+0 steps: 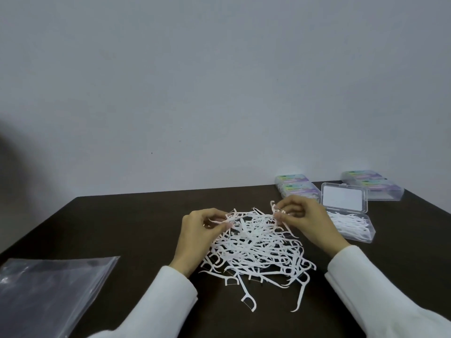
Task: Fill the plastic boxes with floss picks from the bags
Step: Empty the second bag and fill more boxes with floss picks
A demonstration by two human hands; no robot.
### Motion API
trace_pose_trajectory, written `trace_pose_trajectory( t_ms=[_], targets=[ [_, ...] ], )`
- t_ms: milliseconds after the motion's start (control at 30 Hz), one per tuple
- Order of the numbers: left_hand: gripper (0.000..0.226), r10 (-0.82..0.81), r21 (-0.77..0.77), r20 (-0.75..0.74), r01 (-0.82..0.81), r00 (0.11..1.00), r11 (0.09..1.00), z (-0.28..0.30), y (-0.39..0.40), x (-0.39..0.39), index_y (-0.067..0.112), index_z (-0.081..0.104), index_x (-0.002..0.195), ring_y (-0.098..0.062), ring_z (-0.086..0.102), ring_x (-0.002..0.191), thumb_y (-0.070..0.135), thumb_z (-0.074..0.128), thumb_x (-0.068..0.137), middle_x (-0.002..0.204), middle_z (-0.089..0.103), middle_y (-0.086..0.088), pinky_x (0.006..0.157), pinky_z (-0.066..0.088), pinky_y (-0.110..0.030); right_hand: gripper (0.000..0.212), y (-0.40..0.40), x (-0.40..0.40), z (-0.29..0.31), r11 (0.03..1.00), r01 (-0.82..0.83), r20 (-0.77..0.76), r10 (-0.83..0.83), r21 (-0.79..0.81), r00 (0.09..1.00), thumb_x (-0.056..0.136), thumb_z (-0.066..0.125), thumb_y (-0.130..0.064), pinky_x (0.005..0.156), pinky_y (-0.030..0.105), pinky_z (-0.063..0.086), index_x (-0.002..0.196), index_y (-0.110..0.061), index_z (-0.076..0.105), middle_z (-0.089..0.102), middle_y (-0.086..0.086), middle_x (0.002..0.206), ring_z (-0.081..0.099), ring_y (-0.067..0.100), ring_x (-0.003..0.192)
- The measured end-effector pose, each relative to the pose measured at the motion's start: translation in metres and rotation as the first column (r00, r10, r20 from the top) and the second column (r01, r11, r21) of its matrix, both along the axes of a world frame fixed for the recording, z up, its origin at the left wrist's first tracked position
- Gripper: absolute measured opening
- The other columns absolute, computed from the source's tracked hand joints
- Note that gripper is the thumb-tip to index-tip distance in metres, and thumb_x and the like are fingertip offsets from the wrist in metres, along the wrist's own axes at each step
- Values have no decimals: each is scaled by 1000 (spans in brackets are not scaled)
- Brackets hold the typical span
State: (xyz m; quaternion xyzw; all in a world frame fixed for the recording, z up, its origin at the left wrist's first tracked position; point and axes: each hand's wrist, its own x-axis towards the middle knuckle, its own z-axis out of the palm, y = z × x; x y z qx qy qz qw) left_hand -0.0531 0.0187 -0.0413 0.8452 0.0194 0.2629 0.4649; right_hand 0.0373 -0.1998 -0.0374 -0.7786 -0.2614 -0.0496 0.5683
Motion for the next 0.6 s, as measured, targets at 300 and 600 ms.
trace_pose_trajectory(
  t_ms=[300,600],
  targets=[
    [8,-60,-180,79,73,995,981,11,-16,3,20,75,83,-5,67,69,17,77,75,75,73,7,61,51,-15,8,-18,4,10,994,40,-106,-29,106,994,78,71,-9,66,12,51,81,-15,69,72,3,74,68,10,62],
    [9,-171,-321,106,196,980,927,28,-54,40,16,74,84,-16,67,72,18,77,75,73,72,-2,69,54,-29,6,-54,11,17,966,123,-189,-80,229,979,85,62,-4,54,6,44,84,-9,65,67,3,73,65,0,60]
  ],
)
